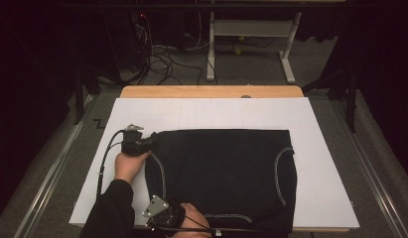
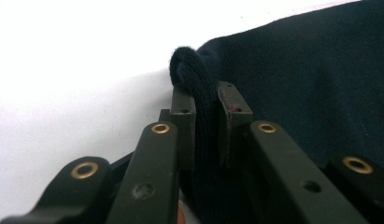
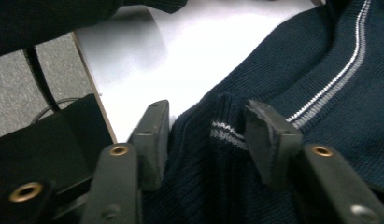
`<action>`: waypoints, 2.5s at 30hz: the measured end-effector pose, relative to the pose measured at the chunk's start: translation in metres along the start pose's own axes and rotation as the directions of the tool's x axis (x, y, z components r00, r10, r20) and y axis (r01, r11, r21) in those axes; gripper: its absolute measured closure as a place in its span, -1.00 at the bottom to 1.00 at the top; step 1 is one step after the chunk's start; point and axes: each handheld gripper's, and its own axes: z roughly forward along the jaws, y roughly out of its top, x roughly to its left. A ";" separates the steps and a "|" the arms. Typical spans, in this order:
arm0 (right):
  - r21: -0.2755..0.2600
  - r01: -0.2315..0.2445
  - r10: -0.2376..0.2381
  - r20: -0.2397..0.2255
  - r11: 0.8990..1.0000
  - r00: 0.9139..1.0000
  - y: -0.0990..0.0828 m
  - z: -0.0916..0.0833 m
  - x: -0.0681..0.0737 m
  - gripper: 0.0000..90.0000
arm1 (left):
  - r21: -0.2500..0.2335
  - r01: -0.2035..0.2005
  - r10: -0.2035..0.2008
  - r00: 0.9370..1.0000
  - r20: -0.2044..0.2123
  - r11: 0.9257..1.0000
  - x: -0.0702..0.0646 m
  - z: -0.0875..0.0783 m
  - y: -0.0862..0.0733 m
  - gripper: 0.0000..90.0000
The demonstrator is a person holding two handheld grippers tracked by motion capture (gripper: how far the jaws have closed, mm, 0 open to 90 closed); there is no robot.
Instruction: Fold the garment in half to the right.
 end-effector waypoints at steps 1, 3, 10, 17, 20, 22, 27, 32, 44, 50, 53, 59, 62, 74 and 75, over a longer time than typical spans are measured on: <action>0.000 0.003 -0.003 0.001 1.000 1.000 0.000 0.000 -0.001 0.26 | 0.000 0.001 -0.001 1.000 0.001 1.000 0.000 0.000 0.000 0.67; 0.006 0.012 -0.012 0.004 1.000 1.000 0.000 0.000 -0.002 0.36 | 0.000 0.002 -0.002 1.000 0.001 1.000 0.000 0.000 0.000 0.67; 0.001 0.009 -0.009 0.020 1.000 1.000 -0.001 0.000 -0.005 0.57 | -0.001 0.000 0.000 1.000 -0.001 1.000 0.000 0.000 0.000 0.67; -0.010 -0.021 0.021 -0.001 1.000 1.000 -0.002 -0.001 -0.009 0.66 | -0.001 0.002 -0.002 1.000 0.001 1.000 0.000 0.000 0.000 0.67; -0.013 -0.034 0.034 -0.011 0.999 0.999 -0.002 -0.002 -0.011 0.69 | -0.001 0.001 -0.001 1.000 0.000 1.000 0.000 0.000 -0.001 0.67; -0.017 -0.042 0.041 -0.018 0.999 0.999 -0.002 -0.003 -0.012 0.70 | -0.001 0.002 -0.002 1.000 0.002 1.000 0.000 0.000 -0.001 0.67; -0.030 -0.056 0.055 -0.029 0.998 0.998 -0.001 -0.009 -0.015 0.70 | -0.001 0.010 -0.010 1.000 0.009 1.000 0.001 0.000 0.000 0.67; -0.075 -0.060 0.059 -0.024 0.995 0.998 -0.003 -0.017 -0.018 0.71 | -0.002 0.015 -0.015 1.000 0.011 1.000 0.002 0.000 0.000 0.67; -0.161 -0.087 0.084 -0.022 0.983 0.996 -0.012 -0.035 -0.024 0.71 | 0.004 0.044 -0.044 0.999 0.029 0.999 0.005 0.000 -0.001 0.60; -0.185 -0.098 0.095 -0.028 0.978 0.995 -0.013 -0.039 -0.025 0.71 | 0.008 0.052 -0.052 0.998 0.023 0.999 0.005 0.000 0.000 0.65; -0.191 -0.104 0.098 -0.040 0.976 0.994 -0.013 -0.040 -0.027 0.71 | 0.013 0.086 -0.087 0.995 0.044 0.996 0.008 -0.001 0.000 0.66; -0.209 -0.106 0.098 -0.046 0.972 0.994 -0.012 -0.042 -0.028 0.71 | -0.006 0.057 -0.057 0.998 -0.011 0.998 0.001 -0.004 -0.001 0.72; -0.222 -0.107 0.100 -0.043 0.969 0.994 -0.011 -0.044 -0.029 0.71 | -0.037 0.084 -0.085 0.996 -0.012 0.996 0.001 -0.007 0.000 0.75; -0.262 -0.088 0.084 -0.025 0.961 0.996 -0.005 -0.054 -0.029 0.71 | -0.138 0.112 -0.112 0.994 0.009 0.984 -0.006 -0.028 0.015 0.76; -0.265 -0.080 0.078 -0.018 0.961 0.997 -0.004 -0.055 -0.028 0.71 | -0.146 0.109 -0.109 0.994 0.008 0.983 -0.008 -0.029 0.017 0.76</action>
